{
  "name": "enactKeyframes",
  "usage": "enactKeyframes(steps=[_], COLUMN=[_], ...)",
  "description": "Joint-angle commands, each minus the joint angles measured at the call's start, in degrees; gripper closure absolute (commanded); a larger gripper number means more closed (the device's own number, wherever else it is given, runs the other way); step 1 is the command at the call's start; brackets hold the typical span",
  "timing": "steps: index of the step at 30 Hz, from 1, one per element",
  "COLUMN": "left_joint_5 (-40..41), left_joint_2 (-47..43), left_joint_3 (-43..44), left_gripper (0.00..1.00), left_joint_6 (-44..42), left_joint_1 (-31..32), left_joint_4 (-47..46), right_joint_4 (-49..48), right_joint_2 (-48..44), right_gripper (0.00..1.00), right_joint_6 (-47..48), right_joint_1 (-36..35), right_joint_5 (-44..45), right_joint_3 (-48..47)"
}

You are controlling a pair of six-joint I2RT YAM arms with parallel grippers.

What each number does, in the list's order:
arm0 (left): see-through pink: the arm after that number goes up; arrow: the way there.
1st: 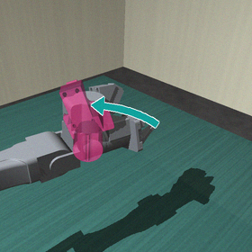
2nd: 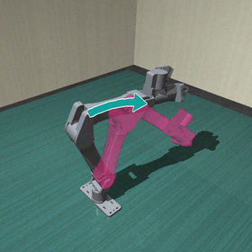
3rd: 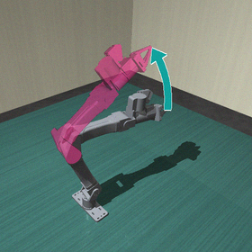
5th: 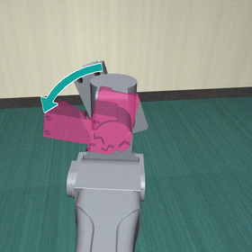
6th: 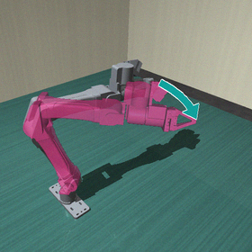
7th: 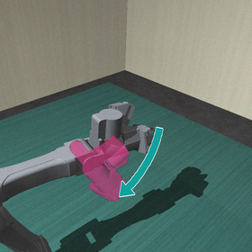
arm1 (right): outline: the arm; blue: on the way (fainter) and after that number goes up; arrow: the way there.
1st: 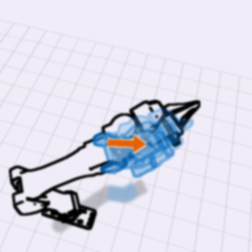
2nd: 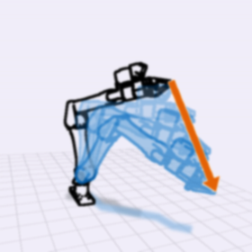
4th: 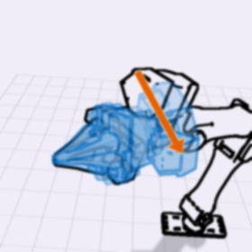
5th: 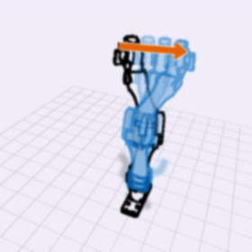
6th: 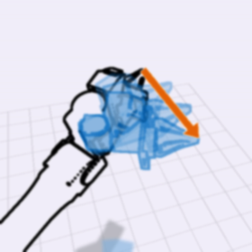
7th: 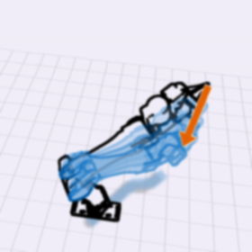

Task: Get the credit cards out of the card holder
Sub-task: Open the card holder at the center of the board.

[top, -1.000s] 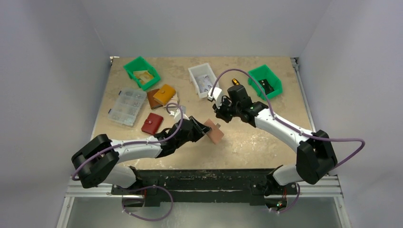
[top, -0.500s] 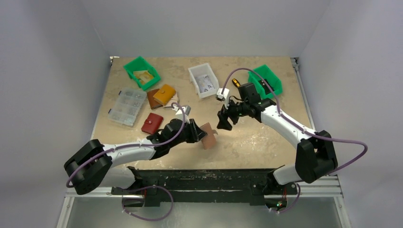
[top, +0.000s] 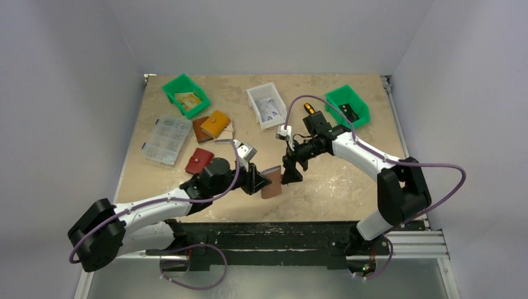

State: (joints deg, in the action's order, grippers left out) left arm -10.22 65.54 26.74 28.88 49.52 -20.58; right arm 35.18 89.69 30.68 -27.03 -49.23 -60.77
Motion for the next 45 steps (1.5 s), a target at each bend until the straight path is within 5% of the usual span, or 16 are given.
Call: enactKeyframes(steps=[1, 14, 21, 24, 27, 29, 35, 38, 42, 45], left_joint_5=[-7.53, -18.75, -20.1, -19.65, -16.37, -11.35, 17.14, 28.97, 28.27, 24.88], left_joint_2=[-7.14, -9.29, -6.81, -6.4, -6.9, -8.23, -18.44, -25.91, -30.15, -27.39], left_joint_3=[-3.89, -3.88, -2.61, -2.44, -2.27, -2.27, -3.48, -3.57, -2.26, -0.92], left_gripper=[1.0, 1.0, 1.0, 0.99, 0.87, 0.77, 0.04, 0.0, 0.0, 0.0], left_joint_6=[-7.13, -7.21, -6.78, -6.62, -6.55, -6.53, 1.73, 8.01, 10.83, 14.29], left_joint_1=[-0.11, -0.03, 0.01, -0.03, -0.11, -0.18, -0.77, -0.82, -0.82, -0.82], left_joint_4=[-7.37, -9.98, -12.63, -13.24, -11.68, -9.52, 3.29, 11.22, 15.51, 16.38], right_joint_4=[5.28, 15.49, 26.27, 30.51, 34.67, 33.36, 8.73, 1.77, -1.58, 2.47], right_joint_2=[-2.99, -4.62, -2.24, -0.81, 0.21, -0.71, -7.56, -9.6, -13.52, -14.55], right_gripper=[0.09, 0.2, 0.46, 0.78, 1.0, 1.0, 1.0, 1.0, 1.0, 1.0], right_joint_6=[7.2, 22.12, 32.45, 36.28, 40.9, 38.62, 12.56, 2.74, -4.96, -6.5], right_joint_1=[-0.29, -0.81, -1.45, -1.96, -2.05, -2.07, -1.4, 0.26, 0.57, 0.57], right_joint_5=[-4.64, -13.58, -17.29, -17.91, -18.14, -17.35, -4.49, 4.73, 19.73, 23.14], right_joint_3=[-3.09, -4.24, -7.15, -8.58, -10.04, -10.12, -4.82, -2.72, -1.35, -4.15])
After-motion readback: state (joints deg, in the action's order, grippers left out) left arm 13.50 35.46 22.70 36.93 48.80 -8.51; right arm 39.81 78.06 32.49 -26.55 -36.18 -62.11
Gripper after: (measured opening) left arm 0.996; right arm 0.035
